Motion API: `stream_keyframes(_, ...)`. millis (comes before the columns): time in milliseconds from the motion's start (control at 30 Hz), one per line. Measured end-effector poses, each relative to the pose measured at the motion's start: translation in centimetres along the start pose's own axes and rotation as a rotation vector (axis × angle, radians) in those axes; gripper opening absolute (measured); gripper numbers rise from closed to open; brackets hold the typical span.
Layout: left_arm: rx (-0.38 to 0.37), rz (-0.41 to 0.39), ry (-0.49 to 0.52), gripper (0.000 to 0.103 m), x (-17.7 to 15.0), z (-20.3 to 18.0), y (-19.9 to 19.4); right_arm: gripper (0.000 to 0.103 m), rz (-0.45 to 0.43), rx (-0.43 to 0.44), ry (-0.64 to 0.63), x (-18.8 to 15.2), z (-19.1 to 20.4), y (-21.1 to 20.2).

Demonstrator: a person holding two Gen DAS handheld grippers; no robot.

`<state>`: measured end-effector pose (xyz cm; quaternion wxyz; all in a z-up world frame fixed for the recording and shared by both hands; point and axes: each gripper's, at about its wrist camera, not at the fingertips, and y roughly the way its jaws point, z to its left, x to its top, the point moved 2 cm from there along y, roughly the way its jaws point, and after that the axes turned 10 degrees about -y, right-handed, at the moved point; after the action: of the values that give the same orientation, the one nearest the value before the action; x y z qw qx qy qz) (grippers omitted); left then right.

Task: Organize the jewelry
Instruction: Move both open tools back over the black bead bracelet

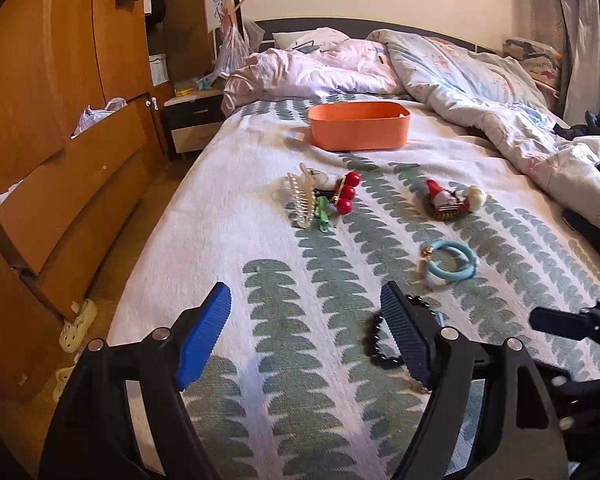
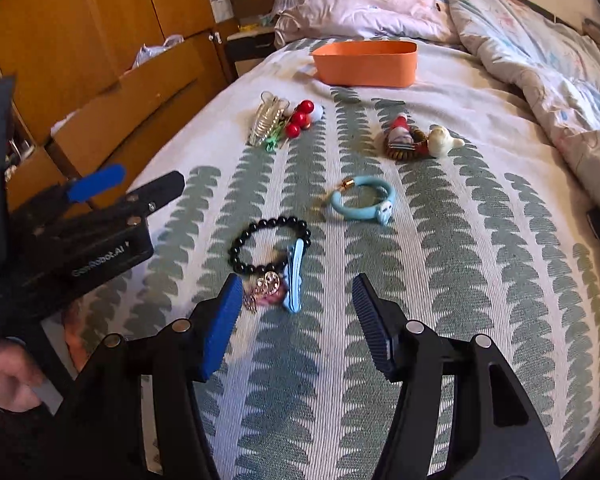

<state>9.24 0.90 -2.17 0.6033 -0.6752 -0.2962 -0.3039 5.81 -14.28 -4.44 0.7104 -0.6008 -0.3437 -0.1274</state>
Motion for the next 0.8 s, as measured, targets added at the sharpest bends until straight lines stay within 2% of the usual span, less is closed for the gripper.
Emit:
stream_keyframes(200,0.016,-0.055,-0.021,0.082,0.1,-0.2,-2.1,0.06,0.013,-0.035,0.003,-0.7,-0.6,-0.1)
stream_keyframes(367,0.025,-0.112,-0.011,0.085,0.5,-0.7,-3.5,0.06,0.015,-0.03,-0.001,-0.8,-0.5,-0.3)
stream_keyframes(567,0.024,-0.081,-0.025,0.085,0.4,-0.4,-3.0,0.06,0.024,0.0,0.004,-0.7,0.0,-0.1)
stream_keyframes(800,0.027,-0.079,-0.023,0.085,0.3,-0.4,-3.0,0.06,0.016,-0.025,-0.011,-0.7,0.1,-0.3)
